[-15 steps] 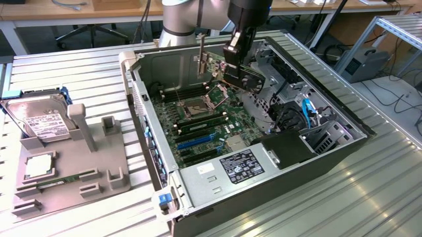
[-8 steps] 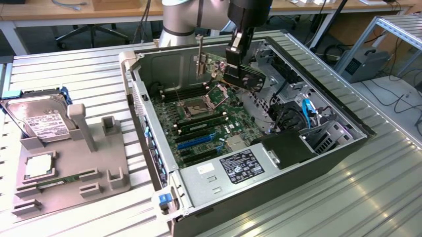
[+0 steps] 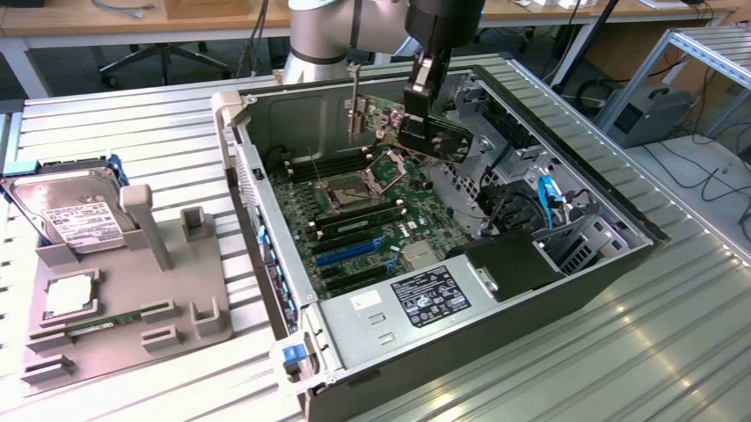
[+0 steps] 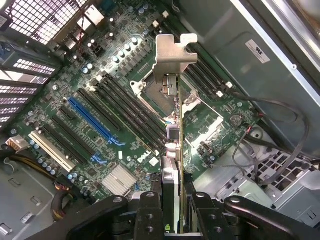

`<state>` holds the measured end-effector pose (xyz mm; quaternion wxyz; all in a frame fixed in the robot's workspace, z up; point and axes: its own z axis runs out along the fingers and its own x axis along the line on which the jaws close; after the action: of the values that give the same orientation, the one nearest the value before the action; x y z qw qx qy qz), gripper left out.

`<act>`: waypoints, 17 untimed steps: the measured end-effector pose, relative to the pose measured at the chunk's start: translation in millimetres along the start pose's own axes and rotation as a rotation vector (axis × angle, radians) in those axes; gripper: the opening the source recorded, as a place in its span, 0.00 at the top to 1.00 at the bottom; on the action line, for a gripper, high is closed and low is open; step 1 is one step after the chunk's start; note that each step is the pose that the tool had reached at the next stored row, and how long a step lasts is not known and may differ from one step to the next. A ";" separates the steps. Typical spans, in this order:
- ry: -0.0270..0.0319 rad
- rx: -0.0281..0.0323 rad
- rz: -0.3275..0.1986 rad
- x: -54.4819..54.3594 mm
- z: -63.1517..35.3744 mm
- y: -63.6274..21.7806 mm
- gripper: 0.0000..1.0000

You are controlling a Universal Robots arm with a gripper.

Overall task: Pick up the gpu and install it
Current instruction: 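Insert the gpu into the slot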

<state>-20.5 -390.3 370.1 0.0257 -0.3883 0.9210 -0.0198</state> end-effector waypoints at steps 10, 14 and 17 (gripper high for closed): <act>-0.0014 -0.0007 -0.024 0.0 0.0 0.0 0.73; -0.0019 -0.0010 -0.033 0.0 0.0 0.0 0.73; -0.0023 -0.0013 -0.040 0.0 0.0 0.0 0.73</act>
<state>-20.5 -390.3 370.1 0.0261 -0.4066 0.9130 -0.0193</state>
